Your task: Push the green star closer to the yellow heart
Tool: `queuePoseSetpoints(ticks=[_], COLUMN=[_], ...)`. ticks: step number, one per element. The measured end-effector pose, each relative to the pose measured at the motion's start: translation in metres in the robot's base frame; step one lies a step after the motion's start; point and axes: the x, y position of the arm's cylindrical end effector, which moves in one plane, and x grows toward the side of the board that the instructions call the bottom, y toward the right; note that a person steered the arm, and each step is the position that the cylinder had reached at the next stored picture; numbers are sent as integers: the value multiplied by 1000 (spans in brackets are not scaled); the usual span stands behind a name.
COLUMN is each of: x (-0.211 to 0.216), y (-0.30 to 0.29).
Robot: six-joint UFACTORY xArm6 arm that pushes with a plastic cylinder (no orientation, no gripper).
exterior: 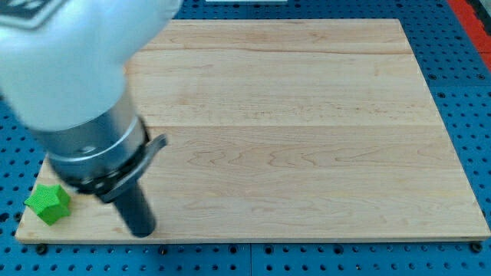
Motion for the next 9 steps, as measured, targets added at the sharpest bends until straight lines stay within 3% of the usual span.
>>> queuePoseSetpoints(ticks=[9], x=[2], y=[-102])
